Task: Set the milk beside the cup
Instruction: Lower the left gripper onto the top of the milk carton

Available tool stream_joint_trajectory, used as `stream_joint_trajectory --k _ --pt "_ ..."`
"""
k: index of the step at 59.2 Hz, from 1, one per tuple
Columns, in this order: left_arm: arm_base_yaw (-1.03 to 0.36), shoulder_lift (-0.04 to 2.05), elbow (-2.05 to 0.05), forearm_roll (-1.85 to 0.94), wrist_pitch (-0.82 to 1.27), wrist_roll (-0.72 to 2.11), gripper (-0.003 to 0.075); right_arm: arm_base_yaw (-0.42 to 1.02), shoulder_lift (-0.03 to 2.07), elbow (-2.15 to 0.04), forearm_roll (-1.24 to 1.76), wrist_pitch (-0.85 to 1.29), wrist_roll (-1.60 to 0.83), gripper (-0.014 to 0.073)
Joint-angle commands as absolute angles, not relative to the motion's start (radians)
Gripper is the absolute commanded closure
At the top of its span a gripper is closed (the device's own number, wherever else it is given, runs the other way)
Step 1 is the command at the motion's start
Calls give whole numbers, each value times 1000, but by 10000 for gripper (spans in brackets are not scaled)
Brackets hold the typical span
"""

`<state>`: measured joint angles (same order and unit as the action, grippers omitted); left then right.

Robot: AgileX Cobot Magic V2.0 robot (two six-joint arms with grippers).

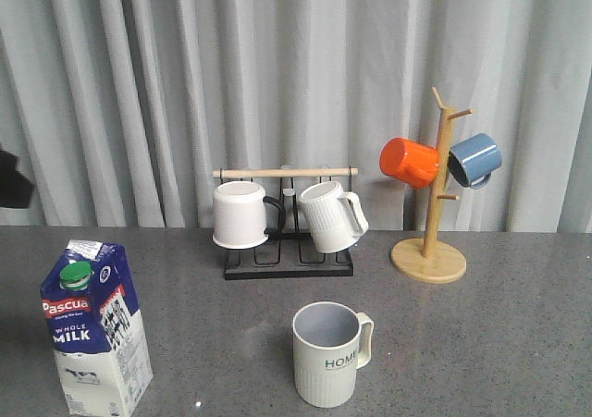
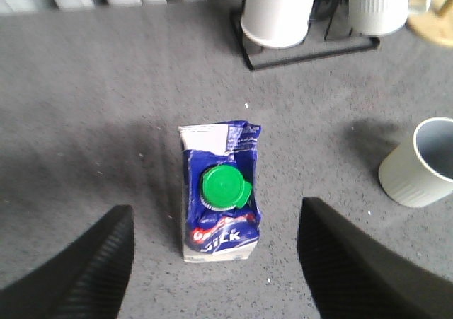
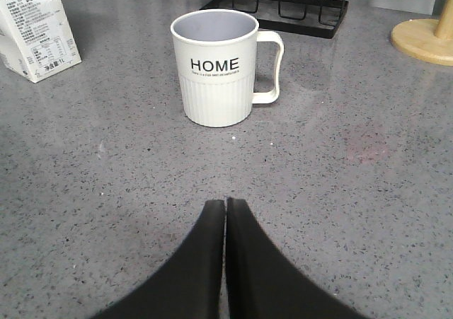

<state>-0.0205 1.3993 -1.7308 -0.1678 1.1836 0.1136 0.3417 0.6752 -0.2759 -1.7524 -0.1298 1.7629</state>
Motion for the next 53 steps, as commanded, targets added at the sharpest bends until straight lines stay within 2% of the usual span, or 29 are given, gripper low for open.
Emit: stream_joint_trajectory --k 1,20,53 --pt "-22 1456 -1800 -204 1173 116 239 340 679 -301 -1787 -112 1752 600" --pt "-22 1594 -1803 -293 1199 144 239 340 679 -301 -1787 -110 1752 600" --pt "-22 1619 -1805 -281 1185 161 237 340 679 -301 -1787 -106 1752 600"
